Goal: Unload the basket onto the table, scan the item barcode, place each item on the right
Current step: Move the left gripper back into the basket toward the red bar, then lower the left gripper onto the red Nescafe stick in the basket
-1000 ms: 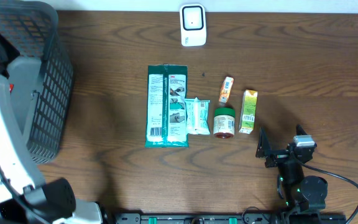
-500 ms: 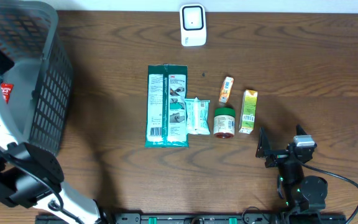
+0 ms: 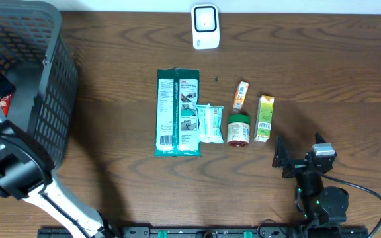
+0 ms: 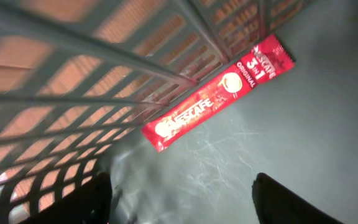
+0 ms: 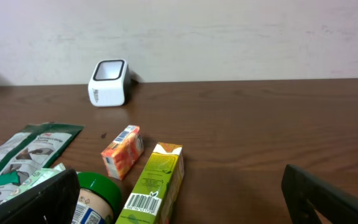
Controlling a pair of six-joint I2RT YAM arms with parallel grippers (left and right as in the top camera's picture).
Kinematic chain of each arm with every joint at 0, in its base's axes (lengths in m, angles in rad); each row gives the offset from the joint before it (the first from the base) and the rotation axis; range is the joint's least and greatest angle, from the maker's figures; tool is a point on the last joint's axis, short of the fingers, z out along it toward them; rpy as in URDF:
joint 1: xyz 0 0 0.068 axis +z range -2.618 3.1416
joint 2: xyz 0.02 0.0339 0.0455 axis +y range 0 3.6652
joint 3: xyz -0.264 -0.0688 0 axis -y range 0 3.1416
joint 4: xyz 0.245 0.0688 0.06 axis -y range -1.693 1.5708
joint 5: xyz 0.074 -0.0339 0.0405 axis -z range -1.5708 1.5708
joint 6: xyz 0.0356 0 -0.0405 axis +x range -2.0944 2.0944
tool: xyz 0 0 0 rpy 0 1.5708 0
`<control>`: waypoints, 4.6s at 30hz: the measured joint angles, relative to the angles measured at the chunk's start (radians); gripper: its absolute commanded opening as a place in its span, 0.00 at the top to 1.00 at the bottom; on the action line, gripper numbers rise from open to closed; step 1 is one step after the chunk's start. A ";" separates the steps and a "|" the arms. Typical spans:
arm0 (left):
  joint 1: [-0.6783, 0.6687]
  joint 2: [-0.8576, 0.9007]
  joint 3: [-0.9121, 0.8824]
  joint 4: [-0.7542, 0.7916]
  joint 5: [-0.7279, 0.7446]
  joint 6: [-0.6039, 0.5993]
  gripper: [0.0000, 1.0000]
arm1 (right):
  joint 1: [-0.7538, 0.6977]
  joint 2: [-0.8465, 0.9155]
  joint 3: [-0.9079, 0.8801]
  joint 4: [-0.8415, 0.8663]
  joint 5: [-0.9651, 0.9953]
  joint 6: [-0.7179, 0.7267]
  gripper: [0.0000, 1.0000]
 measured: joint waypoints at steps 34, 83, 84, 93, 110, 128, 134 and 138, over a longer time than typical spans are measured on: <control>0.024 0.123 -0.145 0.267 0.060 0.260 0.48 | 0.000 0.000 0.000 0.000 0.000 0.000 0.01; 0.084 0.043 -0.451 0.701 0.410 0.257 0.42 | 0.000 0.000 0.000 0.000 0.000 0.000 0.01; 0.084 0.043 -0.451 0.697 0.431 0.258 0.42 | 0.000 0.000 0.000 0.000 0.000 0.000 0.01; 0.084 0.037 -0.443 0.644 0.589 0.284 0.50 | 0.000 0.000 0.000 0.000 0.000 0.000 0.01; 0.044 -0.097 -0.544 0.519 0.619 0.204 0.22 | 0.000 0.000 0.000 0.000 0.000 0.000 0.01; 0.044 -0.116 -0.570 0.436 0.366 -0.024 0.33 | 0.000 0.000 0.000 0.000 0.000 0.000 0.01; 0.044 -0.116 -0.554 0.429 0.377 -0.102 0.22 | 0.000 0.000 0.000 0.000 0.000 0.000 0.01; 0.044 -0.129 -0.538 0.415 0.389 -0.111 0.13 | 0.000 0.000 0.000 0.000 0.000 0.000 0.01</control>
